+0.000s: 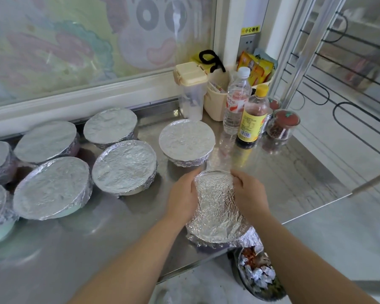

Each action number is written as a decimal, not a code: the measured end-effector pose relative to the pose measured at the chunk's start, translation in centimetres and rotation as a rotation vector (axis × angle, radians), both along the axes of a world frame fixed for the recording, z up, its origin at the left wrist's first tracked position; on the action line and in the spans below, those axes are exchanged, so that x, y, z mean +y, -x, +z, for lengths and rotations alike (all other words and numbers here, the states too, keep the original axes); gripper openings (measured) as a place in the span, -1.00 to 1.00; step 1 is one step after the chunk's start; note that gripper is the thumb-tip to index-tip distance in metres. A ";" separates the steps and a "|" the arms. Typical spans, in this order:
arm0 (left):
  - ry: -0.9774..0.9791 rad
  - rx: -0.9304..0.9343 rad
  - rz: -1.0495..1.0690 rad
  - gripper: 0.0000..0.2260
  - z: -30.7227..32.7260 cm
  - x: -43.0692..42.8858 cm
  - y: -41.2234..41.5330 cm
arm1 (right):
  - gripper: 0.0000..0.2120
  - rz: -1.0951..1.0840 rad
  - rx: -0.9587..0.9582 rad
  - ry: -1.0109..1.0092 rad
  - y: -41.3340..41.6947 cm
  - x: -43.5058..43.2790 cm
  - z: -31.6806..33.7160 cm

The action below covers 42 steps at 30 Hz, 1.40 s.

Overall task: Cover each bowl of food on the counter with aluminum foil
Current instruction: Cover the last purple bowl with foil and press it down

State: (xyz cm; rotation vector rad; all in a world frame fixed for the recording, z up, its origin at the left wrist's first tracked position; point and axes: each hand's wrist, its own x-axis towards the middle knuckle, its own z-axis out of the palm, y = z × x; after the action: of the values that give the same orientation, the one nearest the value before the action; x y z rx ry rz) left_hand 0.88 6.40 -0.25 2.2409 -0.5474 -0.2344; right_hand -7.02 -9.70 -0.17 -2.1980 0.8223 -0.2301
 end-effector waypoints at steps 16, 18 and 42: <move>0.204 0.197 0.443 -0.61 0.3 -0.7 5.2 | -0.71 -0.040 -0.194 -0.086 -1.7 -2.6 1.7; 0.149 0.109 0.474 -0.61 0.8 -0.6 6.2 | -0.70 -0.110 -0.256 -0.046 -0.9 -2.6 2.5; 0.284 0.279 0.377 -0.65 0.1 0.0 3.0 | -0.71 -0.096 -0.188 -0.666 0.8 -0.9 1.3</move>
State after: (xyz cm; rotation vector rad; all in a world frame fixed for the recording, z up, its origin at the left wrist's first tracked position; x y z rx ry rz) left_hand -2.11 6.37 -0.18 1.9459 -0.0030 -0.2513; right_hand -7.81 -10.61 1.13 -1.4939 0.7624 -0.1733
